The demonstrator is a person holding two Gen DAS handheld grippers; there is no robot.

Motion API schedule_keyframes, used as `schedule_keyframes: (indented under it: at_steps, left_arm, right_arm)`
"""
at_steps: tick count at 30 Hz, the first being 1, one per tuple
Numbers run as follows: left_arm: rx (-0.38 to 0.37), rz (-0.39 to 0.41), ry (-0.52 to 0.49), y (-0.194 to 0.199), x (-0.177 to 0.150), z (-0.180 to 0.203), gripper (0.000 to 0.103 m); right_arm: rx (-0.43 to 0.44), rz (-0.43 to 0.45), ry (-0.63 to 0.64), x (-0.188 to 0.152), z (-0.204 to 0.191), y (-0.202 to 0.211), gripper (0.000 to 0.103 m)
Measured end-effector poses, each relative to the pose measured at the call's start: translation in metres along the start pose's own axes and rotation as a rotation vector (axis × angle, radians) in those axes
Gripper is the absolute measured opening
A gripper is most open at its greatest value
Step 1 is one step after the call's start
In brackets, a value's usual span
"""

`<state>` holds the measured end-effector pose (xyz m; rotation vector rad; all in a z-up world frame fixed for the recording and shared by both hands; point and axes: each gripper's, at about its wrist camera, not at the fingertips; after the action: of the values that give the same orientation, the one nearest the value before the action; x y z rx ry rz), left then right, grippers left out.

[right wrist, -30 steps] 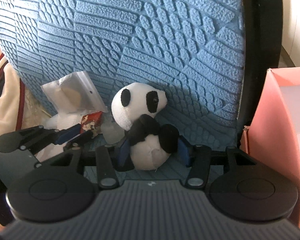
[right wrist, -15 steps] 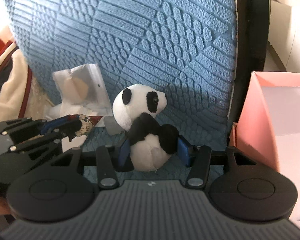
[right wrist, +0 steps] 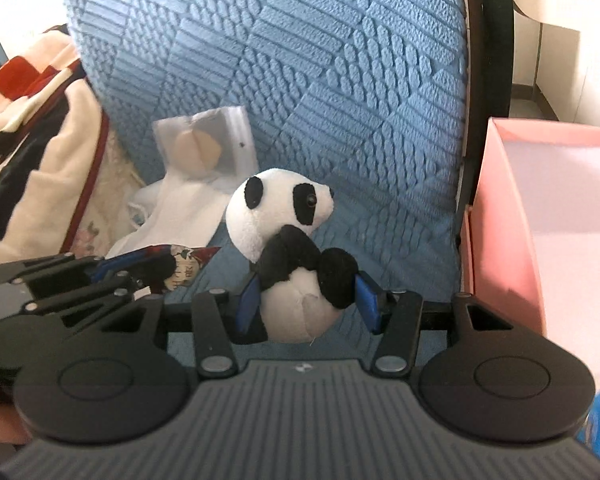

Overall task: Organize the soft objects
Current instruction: 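Close the right gripper on the panda while the left closes on the red packet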

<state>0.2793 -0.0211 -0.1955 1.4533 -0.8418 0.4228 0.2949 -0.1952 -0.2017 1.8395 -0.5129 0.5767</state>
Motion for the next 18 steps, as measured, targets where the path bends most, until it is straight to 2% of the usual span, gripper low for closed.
schedule_keyframes:
  at_steps: [6, 18]
  left_arm:
    - [0.000, -0.021, 0.055, 0.016, -0.026, -0.009, 0.010]
    - [-0.012, -0.027, 0.108, 0.056, -0.049, -0.005, 0.010]
  right_arm:
    - [0.003, -0.004, -0.006, -0.021, -0.009, 0.013, 0.055]
    - [-0.007, 0.005, -0.020, -0.063, -0.014, 0.052, 0.055]
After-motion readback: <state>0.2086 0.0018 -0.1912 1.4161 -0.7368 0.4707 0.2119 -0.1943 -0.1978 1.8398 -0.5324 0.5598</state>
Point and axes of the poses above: each gripper's, at about its wrist camera, not at the fingertips, and y roughly against the way its jaws point, z to its right, x to its top, and after that the axes turned 7 degrees about -y, right-handed
